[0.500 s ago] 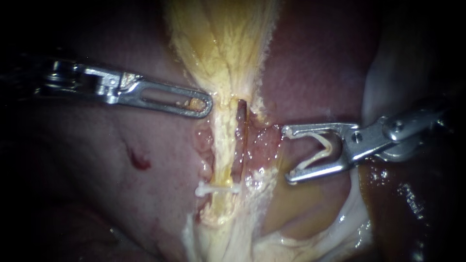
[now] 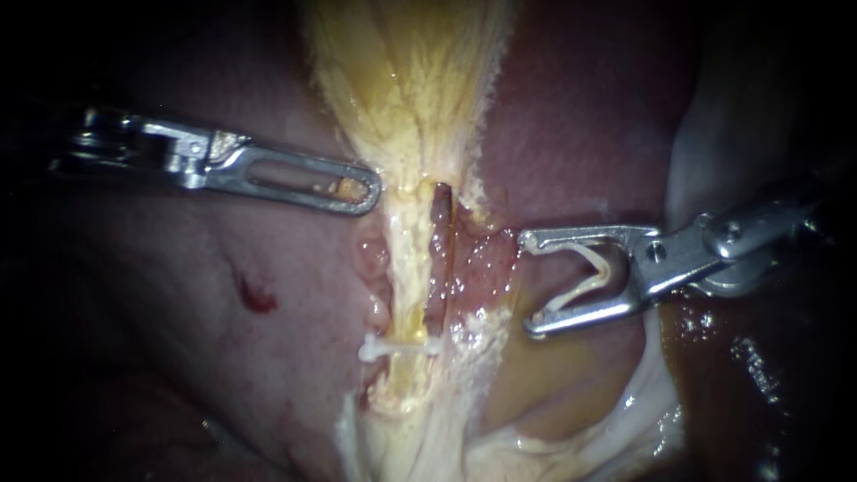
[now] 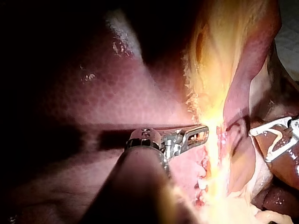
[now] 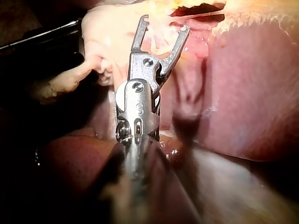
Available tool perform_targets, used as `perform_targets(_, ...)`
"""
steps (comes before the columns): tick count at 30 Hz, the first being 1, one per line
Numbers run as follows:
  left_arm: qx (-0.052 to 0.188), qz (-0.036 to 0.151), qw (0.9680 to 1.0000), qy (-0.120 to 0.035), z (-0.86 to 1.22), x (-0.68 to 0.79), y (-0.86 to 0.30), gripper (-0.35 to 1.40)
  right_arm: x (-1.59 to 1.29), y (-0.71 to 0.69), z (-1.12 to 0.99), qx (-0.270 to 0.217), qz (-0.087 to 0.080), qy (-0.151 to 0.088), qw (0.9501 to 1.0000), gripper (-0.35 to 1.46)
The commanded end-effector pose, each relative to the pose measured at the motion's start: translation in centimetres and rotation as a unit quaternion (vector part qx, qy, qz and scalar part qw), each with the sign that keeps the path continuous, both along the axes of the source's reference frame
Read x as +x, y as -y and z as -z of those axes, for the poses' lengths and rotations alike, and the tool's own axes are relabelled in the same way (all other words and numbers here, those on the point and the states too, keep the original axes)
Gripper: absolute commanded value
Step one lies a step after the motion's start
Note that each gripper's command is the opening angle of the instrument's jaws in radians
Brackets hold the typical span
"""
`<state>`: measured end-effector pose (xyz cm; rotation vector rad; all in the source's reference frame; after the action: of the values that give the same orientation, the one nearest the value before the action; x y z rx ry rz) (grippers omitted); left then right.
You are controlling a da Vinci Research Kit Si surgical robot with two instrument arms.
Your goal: Clipping second clip left tube
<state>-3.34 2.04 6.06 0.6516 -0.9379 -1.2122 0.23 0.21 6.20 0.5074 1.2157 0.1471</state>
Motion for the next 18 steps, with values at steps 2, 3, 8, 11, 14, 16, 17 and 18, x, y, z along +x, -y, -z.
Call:
perform_targets(2, 0.002, 0.002, 1.0, -0.001, 0.11, 0.08, -0.04, -0.35, 0.0, 0.0, 0.0, 0.0, 0.0, 0.0, 1.0, 0.5)
perform_targets(3, 0.002, 0.005, 1.0, -0.003, 0.2, 0.15, -0.08, -0.35, 0.0, 0.0, 0.0, 0.0, 0.0, 0.0, 1.0, 0.5)
perform_targets(8, -0.002, 0.02, 0.9998, 0.002, 0.5, 0.35, -0.18, -0.35, 0.0, 0.0, 0.0, 0.0, -0.001, -0.001, 1.0, 0.5)
perform_targets(11, -0.002, 0.021, 0.9998, 0.003, 0.55, 0.38, -0.17, -0.35, 0.0, 0.0, 0.0, 0.0, -0.001, -0.001, 1.0, 0.5)
perform_targets(14, -0.002, 0.022, 0.9998, 0.003, 0.56, 0.38, -0.15, -0.35, 0.0, 0.0, 0.0, 0.0, -0.002, -0.002, 1.0, 0.5)
perform_targets(16, -0.002, 0.022, 0.9998, 0.003, 0.55, 0.38, -0.15, -0.35, 0.01, 0.0, 0.0, 0.0, -0.003, -0.001, 1.0, 0.5)
perform_targets(17, -0.002, 0.022, 0.9998, 0.003, 0.55, 0.38, -0.15, -0.35, 0.02, 0.0, 0.0, 0.001, -0.003, -0.003, 1.0, 0.5)
perform_targets(18, -0.002, 0.022, 0.9998, 0.003, 0.55, 0.38, -0.15, -0.35, 0.03, 0.01, 0.01, 0.001, -0.003, -0.005, 1.0, 0.5)
